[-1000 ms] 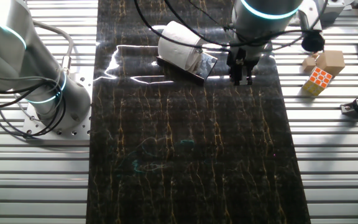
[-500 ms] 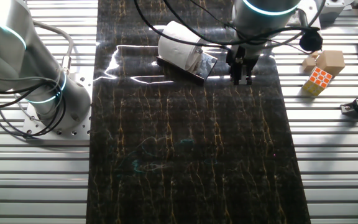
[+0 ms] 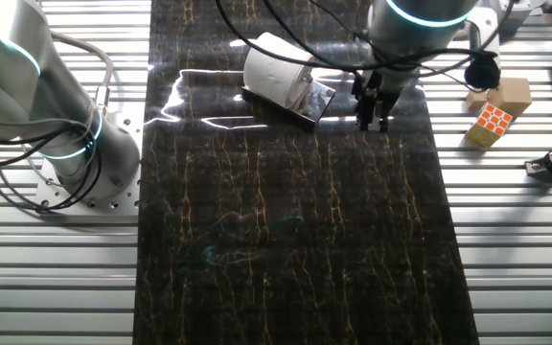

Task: Take the roll of paper down from the shelf

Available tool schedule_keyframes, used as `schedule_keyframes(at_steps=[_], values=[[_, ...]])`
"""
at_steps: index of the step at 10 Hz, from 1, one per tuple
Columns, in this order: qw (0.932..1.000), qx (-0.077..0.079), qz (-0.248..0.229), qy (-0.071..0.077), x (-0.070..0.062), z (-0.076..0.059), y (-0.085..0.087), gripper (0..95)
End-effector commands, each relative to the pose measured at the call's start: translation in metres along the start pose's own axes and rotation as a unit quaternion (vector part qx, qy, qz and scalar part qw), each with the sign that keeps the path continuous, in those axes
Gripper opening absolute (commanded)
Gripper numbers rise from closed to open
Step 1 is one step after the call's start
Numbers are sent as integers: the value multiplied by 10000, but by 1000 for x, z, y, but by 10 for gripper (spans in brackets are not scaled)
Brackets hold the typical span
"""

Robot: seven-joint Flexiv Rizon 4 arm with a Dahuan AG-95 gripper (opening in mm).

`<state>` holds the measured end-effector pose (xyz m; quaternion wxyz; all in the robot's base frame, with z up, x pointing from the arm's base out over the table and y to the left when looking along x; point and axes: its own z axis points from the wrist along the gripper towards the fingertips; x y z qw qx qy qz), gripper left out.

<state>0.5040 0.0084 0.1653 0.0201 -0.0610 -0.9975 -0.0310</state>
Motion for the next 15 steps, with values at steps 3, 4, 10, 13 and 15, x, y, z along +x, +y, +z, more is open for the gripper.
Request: schedule_keyframes(at_steps=[3,4,10,13,15], values=[[9999,-90,102,55,1,0,0,0],[9999,-90,100,62,1,0,0,0],[9999,-109,15,134,5,-7,4,0],[9992,-84,391,96,44,-5,51,0],[9977,-61,666,111,68,5,87,0]])
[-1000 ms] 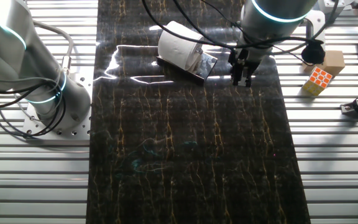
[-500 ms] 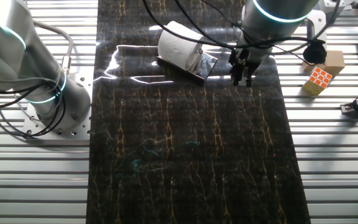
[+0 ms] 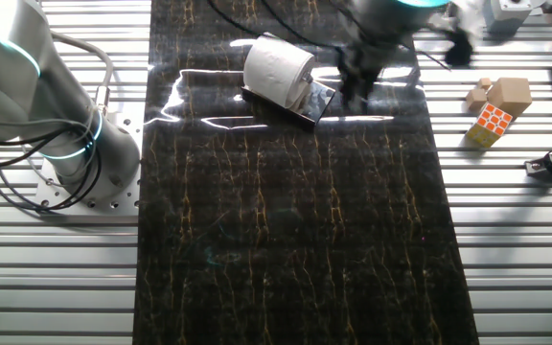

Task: Take the roll of paper down from the shelf

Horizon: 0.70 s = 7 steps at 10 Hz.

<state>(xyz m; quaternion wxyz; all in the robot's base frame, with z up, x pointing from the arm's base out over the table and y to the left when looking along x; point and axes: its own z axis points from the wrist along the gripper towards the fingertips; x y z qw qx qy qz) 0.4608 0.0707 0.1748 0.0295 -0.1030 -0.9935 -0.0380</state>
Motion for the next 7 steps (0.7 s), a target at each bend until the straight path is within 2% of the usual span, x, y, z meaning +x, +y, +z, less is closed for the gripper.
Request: schedule_keyframes(at_steps=[1,2,4,7], values=[[9997,20,246,12,31,17,41,0],[9997,41,247,-10,40,24,49,0],[9997,21,246,-64,50,34,59,0],[9997,9,246,-49,51,34,59,0]])
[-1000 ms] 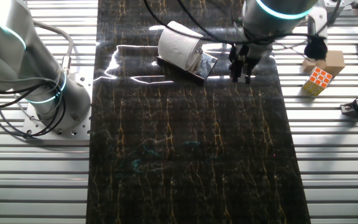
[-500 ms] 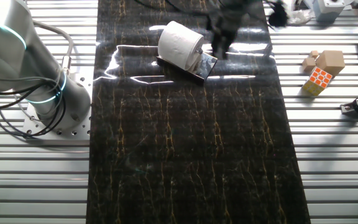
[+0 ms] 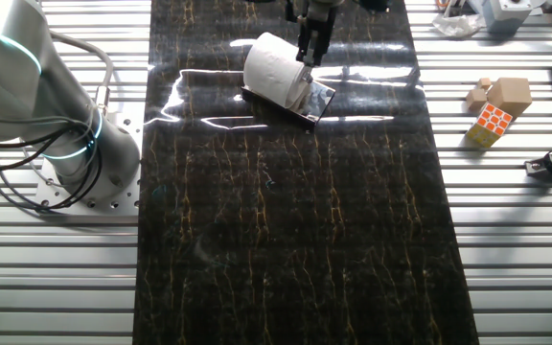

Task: Take the roll of paper down from the shelf

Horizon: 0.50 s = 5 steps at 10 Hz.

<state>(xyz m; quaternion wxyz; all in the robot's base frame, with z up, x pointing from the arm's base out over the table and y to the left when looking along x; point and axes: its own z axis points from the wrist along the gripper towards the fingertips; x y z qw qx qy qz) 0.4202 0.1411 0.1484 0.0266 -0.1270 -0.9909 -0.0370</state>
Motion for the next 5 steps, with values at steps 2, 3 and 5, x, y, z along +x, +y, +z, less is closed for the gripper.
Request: schedule_keyframes(at_steps=[2,3,5], values=[[10000,4,4,-12,-2,0,0,0],[10000,-1,4,-5,-2,0,0,0],[10000,1,-57,-1,-1,0,0,0]])
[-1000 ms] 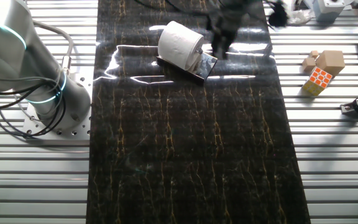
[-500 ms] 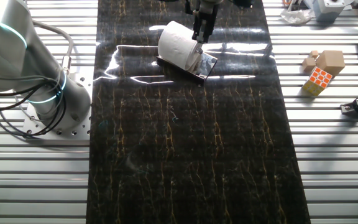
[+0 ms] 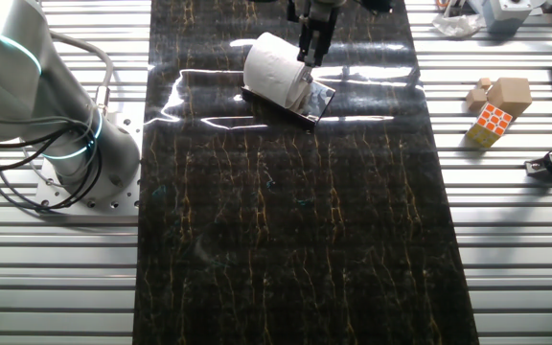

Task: Take the roll of paper down from the shelf

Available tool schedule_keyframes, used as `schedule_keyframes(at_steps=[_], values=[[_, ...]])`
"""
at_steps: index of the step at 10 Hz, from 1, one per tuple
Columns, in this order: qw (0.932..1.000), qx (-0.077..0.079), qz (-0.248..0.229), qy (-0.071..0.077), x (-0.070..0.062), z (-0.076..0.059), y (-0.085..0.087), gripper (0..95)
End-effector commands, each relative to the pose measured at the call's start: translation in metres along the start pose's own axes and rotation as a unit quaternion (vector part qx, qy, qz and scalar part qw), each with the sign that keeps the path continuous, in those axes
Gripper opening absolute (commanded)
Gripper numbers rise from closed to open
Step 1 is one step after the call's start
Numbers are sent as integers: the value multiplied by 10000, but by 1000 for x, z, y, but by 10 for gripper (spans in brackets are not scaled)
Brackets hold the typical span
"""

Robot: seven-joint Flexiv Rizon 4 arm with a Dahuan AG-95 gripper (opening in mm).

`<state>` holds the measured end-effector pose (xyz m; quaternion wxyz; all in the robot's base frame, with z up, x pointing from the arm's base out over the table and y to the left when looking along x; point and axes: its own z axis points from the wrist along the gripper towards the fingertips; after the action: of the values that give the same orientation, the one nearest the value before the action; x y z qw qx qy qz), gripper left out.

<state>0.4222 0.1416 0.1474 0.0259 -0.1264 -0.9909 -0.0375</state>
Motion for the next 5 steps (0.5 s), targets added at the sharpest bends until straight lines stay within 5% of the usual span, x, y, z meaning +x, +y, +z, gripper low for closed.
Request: schedule_keyframes(at_steps=[1,5], values=[[9999,9,-141,19,0,-1,-1,0],[9993,4,-383,17,0,-1,-1,0]])
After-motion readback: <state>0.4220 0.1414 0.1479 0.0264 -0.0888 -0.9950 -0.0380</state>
